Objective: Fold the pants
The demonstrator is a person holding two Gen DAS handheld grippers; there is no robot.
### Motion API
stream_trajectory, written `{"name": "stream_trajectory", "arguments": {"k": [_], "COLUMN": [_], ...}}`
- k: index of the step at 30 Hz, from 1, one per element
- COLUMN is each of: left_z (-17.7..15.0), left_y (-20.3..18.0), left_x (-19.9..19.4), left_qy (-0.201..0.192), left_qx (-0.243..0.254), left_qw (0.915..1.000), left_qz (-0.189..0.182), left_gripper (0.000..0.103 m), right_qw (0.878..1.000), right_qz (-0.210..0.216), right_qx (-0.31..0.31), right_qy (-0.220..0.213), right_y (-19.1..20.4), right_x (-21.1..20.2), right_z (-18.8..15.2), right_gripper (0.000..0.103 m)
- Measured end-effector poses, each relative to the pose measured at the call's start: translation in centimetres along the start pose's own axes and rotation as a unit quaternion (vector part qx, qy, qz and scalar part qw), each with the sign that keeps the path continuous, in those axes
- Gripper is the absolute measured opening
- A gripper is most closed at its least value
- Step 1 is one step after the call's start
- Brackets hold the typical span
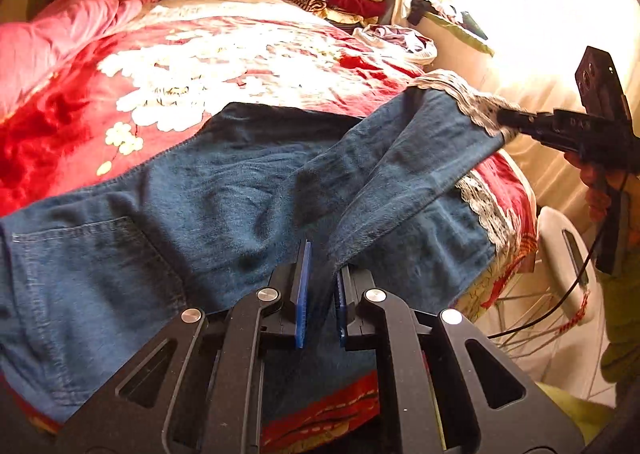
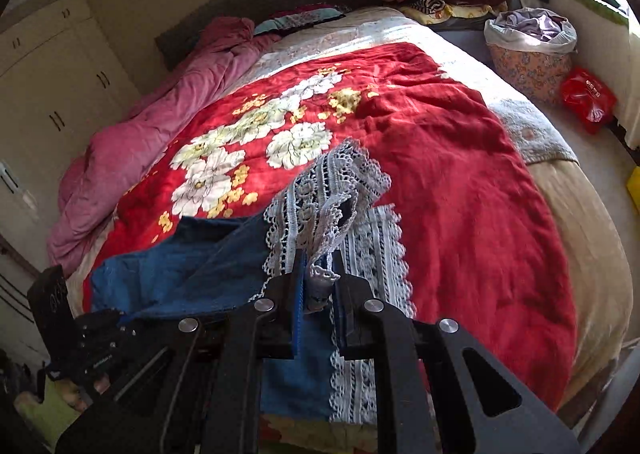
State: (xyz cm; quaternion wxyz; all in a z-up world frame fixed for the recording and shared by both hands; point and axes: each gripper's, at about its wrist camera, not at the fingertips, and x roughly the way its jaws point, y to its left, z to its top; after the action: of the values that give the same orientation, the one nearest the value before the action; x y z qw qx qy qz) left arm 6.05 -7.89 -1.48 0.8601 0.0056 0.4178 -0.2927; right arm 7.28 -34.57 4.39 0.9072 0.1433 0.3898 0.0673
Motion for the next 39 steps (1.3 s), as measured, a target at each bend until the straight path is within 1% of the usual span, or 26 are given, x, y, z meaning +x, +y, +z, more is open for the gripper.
{"name": "stream_trajectory", "arguments": {"k": [3,6,9,12,15,17,19,21,23,25,26,27,28,30,32,34,37,39], "left_z": [-0.6,-1.4,-2.0,-2.3,-2.5,-2.5,-2.7,-2.9,-3.4,-3.8,-3.8,-3.9,-4.0,-4.1,-4.1,-3.7,-2.0,-0.6], "left_y": [-0.5,-0.7,-1.0,-1.1,-1.5,-1.8,-2.0,-1.7,-1.5,-1.4,-1.3,-1.3,-1.4,-1.5,-1.3,-1.1,-0.3,0.6], "left_x": [-0.1,0.5,1.0,0.9,0.6,-0.1,-0.3,0.3,1.2,1.5,1.5,1.5,1.2,0.7,-0.1,-1.1,-2.1,-2.2], "left_qy": [0.011,0.029,0.043,0.046,0.047,0.042,0.042,0.055,0.075,0.083,0.086,0.089,0.088,0.087,0.084,0.072,0.052,0.044], "left_qx": [0.012,0.017,0.026,0.032,0.043,0.053,0.06,0.057,0.057,0.056,0.053,0.055,0.058,0.06,0.052,0.048,0.046,0.04], "left_qw": [0.9999,0.9994,0.9987,0.9982,0.9972,0.9968,0.9962,0.9958,0.9944,0.9939,0.9941,0.9938,0.9939,0.9941,0.995,0.9962,0.9973,0.9969], "left_qz": [0.004,0.007,0.012,0.019,0.038,0.043,0.047,0.045,0.047,0.046,0.039,0.035,0.034,0.023,0.011,0.003,0.025,0.05], "left_gripper": [0.005,0.005,0.006,0.005,0.004,0.004,0.004,0.004,0.004,0.004,0.004,0.004,0.005,0.015,0.018,0.02,0.031,0.034], "right_qw": [1.0,0.998,0.996,0.995,0.995,0.996,0.996,0.994,0.994,0.994,0.994,0.995,0.996,0.998,0.999,0.999,0.999,0.999], "right_qz": [-0.006,-0.012,-0.015,-0.013,-0.007,0.0,-0.003,-0.014,-0.011,-0.008,-0.02,-0.036,-0.05,-0.052,-0.048,-0.045,-0.039,-0.035], "right_qx": [0.011,0.041,0.063,0.069,0.07,0.067,0.064,0.069,0.072,0.071,0.061,0.049,0.035,0.021,0.011,-0.001,-0.02,-0.028], "right_qy": [0.018,0.044,0.063,0.07,0.068,0.063,0.068,0.085,0.087,0.089,0.086,0.077,0.062,0.034,0.011,-0.002,-0.01,-0.008], "right_y": [-0.8,-2.5,-3.8,-4.3,-4.3,-4.2,-4.5,-5.0,-5.2,-5.2,-5.0,-4.9,-4.6,-4.5,-4.4,-4.1,-3.8,-3.8], "right_x": [-0.6,0.2,0.9,1.3,0.9,0.4,0.9,1.9,2.1,1.7,1.2,0.5,-0.3,-1.6,-2.2,-1.9,-0.2,1.3], "right_z": [-2.7,-5.2,-6.8,-7.6,-7.8,-7.9,-8.2,-8.9,-9.1,-8.9,-8.5,-8.2,-7.8,-7.0,-6.0,-4.8,-2.4,-0.5], "right_gripper": [0.011,0.011,0.011,0.011,0.011,0.011,0.012,0.013,0.015,0.021,0.036,0.048,0.048,0.048,0.048,0.048,0.048,0.048]}}
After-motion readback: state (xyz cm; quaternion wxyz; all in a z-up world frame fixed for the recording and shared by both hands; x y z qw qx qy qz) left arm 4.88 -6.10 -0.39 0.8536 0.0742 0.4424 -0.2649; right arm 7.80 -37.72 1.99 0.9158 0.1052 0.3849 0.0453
